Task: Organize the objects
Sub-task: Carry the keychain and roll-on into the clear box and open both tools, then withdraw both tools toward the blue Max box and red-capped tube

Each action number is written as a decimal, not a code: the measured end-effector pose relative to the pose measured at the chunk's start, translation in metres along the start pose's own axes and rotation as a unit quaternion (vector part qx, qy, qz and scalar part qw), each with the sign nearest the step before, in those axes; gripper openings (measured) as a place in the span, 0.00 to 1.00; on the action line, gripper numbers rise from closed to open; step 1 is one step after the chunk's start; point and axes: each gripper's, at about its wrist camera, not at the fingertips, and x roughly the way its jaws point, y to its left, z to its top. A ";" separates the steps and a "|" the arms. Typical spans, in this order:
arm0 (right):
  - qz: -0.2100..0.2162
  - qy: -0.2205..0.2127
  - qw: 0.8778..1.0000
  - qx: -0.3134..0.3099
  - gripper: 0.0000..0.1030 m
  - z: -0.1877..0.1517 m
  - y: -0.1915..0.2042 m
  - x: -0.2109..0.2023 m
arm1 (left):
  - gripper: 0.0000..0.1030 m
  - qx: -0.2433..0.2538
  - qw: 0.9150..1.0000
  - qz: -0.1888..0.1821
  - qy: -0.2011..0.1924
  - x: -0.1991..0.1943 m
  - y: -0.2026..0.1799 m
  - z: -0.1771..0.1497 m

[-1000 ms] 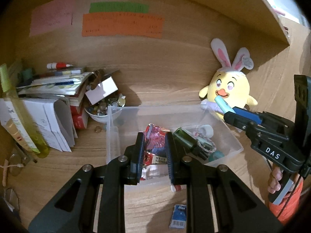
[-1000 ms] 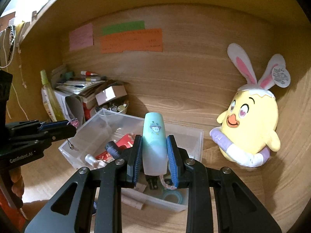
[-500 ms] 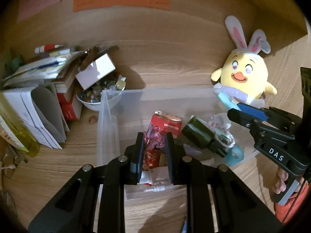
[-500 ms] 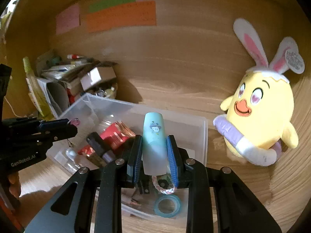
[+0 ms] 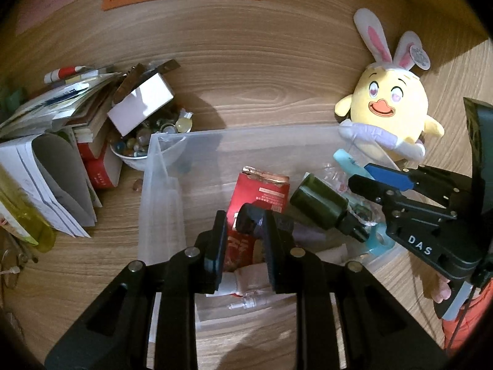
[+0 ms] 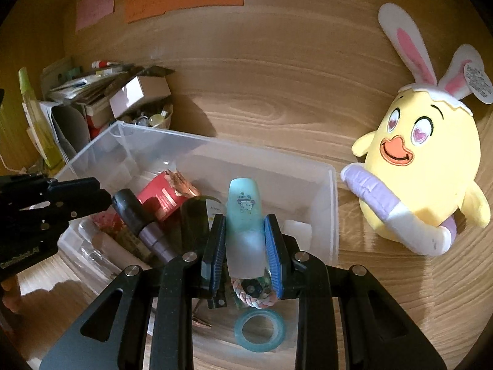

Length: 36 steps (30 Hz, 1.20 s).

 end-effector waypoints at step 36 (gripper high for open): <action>-0.029 -0.031 0.999 -0.033 0.55 -0.020 0.021 -0.063 | 0.64 0.038 0.999 -0.013 0.002 -0.055 -0.025 -0.079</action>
